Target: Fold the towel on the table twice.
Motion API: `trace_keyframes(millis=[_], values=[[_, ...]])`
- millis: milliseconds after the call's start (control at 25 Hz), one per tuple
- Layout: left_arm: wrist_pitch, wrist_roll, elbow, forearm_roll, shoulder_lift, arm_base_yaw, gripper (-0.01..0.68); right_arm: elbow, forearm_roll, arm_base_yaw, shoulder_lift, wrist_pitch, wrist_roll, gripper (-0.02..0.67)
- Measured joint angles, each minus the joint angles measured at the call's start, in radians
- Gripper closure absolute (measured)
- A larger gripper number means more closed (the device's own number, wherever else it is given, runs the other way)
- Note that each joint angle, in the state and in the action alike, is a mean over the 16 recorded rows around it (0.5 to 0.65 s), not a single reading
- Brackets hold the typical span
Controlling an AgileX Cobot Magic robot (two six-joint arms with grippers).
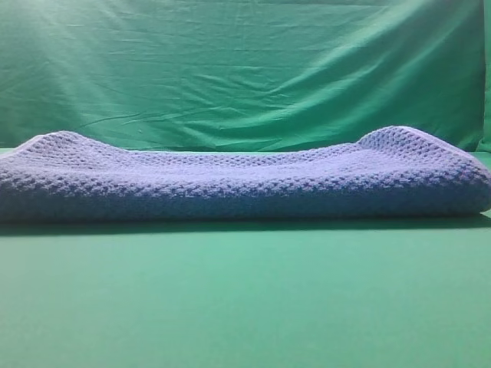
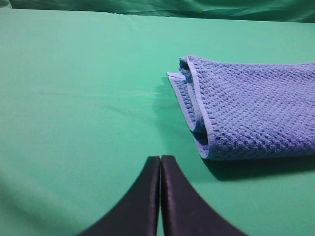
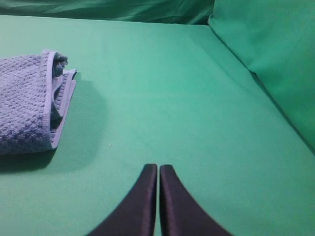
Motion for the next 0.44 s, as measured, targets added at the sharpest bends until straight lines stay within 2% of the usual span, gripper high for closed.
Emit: trace_keyframes(millis=[440], values=[[0.0, 0.0, 0.0, 0.0, 0.0, 0.0, 0.673, 0.0, 0.0, 0.0, 0.0, 0.0, -0.001, 0.649]])
